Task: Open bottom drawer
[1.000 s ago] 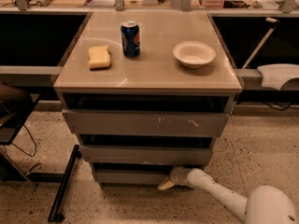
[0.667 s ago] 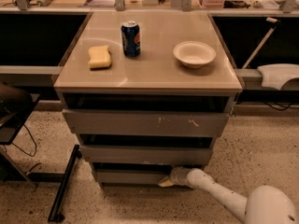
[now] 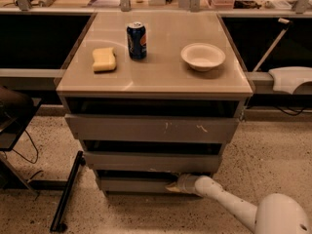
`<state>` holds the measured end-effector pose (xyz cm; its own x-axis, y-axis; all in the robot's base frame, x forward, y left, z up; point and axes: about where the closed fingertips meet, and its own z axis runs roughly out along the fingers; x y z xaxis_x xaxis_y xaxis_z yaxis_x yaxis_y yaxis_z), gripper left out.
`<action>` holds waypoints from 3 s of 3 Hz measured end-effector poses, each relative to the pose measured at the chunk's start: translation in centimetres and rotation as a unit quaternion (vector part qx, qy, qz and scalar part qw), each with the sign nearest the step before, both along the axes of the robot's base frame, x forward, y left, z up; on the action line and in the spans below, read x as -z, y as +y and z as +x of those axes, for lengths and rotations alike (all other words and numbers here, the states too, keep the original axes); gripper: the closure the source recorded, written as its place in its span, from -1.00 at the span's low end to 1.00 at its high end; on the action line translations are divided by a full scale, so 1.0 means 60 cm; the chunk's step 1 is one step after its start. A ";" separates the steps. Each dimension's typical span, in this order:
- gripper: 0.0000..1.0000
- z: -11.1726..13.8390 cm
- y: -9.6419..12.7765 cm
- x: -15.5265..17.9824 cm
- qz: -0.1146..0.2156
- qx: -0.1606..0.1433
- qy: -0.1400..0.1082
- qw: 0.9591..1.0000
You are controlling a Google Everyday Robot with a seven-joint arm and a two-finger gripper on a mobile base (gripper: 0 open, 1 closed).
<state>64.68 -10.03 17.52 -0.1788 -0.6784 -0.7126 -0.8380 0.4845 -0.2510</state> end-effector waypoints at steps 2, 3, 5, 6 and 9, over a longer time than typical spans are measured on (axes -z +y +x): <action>1.00 0.000 0.000 0.000 0.000 0.000 0.000 1.000; 1.00 -0.021 -0.004 0.005 -0.026 -0.014 -0.018 0.999; 1.00 -0.040 -0.003 0.001 -0.034 -0.021 -0.030 0.999; 1.00 -0.072 -0.007 0.012 -0.029 -0.014 -0.033 0.999; 1.00 -0.094 0.005 -0.001 -0.027 -0.017 -0.039 0.999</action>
Offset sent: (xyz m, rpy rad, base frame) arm 0.0000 0.0000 0.0000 0.0000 0.0000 0.0000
